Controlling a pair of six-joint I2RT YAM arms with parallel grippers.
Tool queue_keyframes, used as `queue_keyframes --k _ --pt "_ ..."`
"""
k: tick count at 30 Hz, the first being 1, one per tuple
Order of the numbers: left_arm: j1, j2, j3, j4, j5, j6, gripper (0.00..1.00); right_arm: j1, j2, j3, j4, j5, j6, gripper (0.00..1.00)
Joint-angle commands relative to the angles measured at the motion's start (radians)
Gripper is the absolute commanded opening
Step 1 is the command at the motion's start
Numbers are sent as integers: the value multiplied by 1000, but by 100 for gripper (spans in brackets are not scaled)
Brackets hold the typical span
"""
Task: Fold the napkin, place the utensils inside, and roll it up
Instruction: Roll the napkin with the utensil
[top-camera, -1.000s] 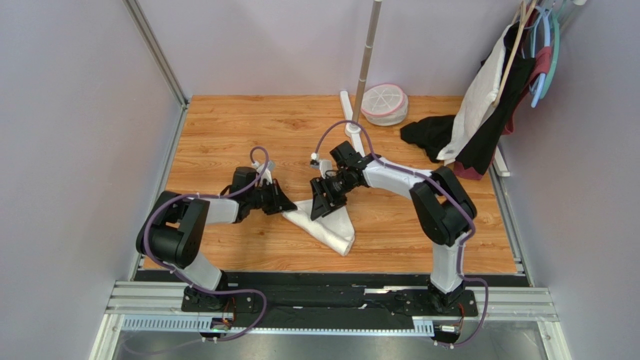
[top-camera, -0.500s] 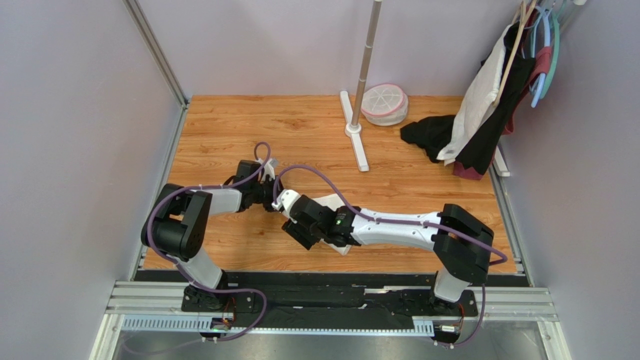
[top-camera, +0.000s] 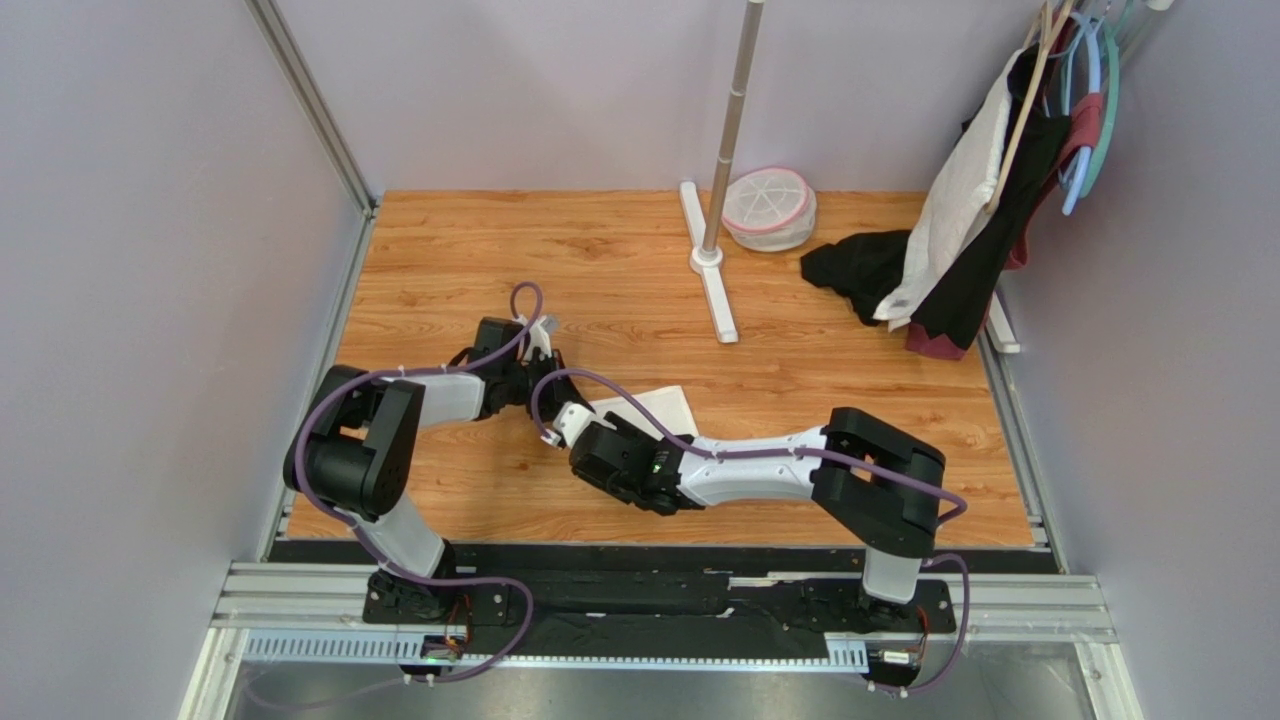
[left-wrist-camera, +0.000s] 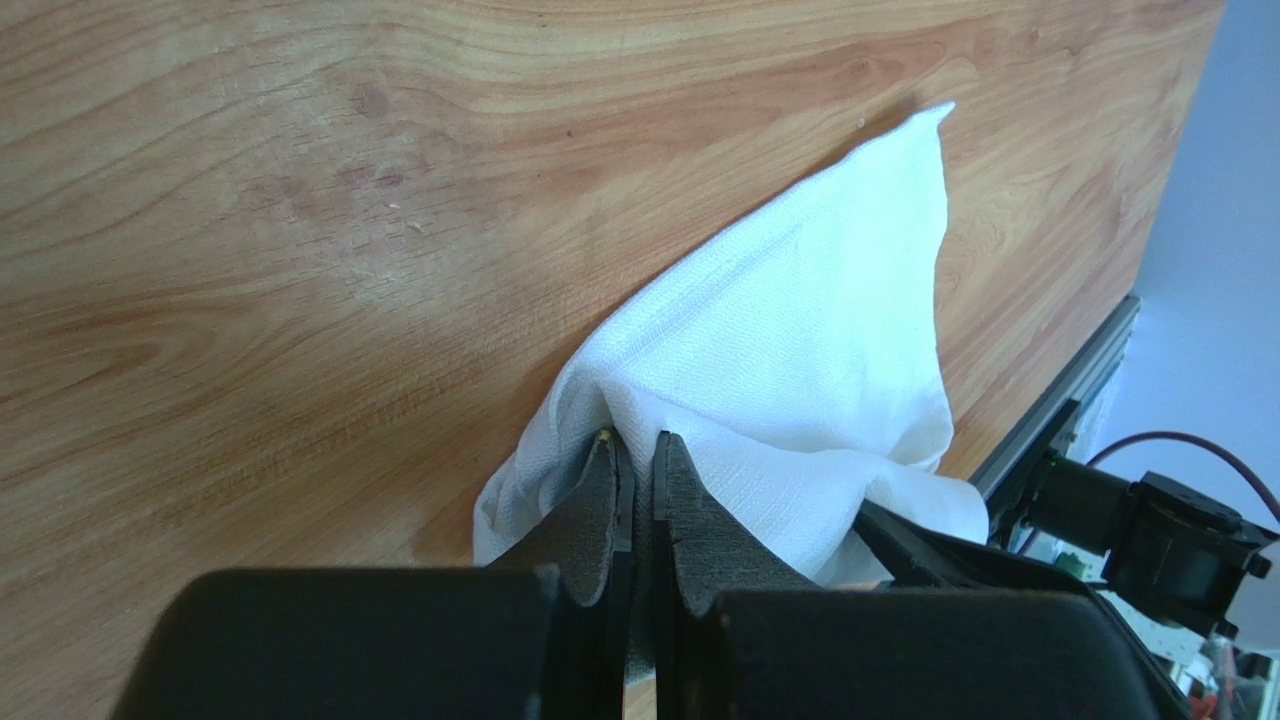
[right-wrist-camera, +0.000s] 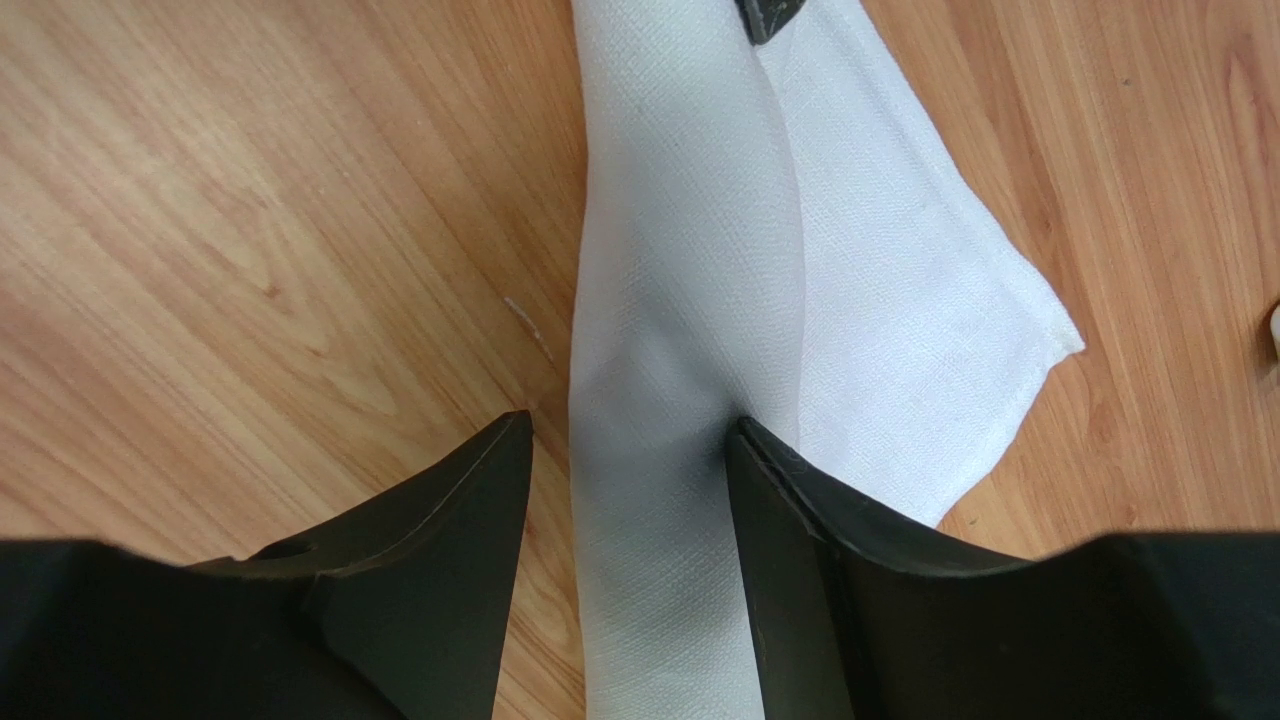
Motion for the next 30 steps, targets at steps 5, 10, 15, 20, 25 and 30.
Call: queue_keyframes --k 5,10,15,20,25,30 --pt "-2 -14 23 -17 -1 42 9 -78 22 -23 43 -38 3 55" --pt "-2 -106 19 -17 -47 35 57 -154 32 -32 16 -222 10 53" --pt "4 -219 11 -64 -191 32 74 -228 42 -17 -16 -425 41 48" --pt "24 -321 -50 -54 -320 16 75 -317 64 38 -85 -662 72 40" --pt "24 -420 -148 31 -287 28 75 -401 93 95 -140 -874 125 38" --pt "24 -451 -184 52 -247 58 75 -461 137 160 -183 -1054 162 38"
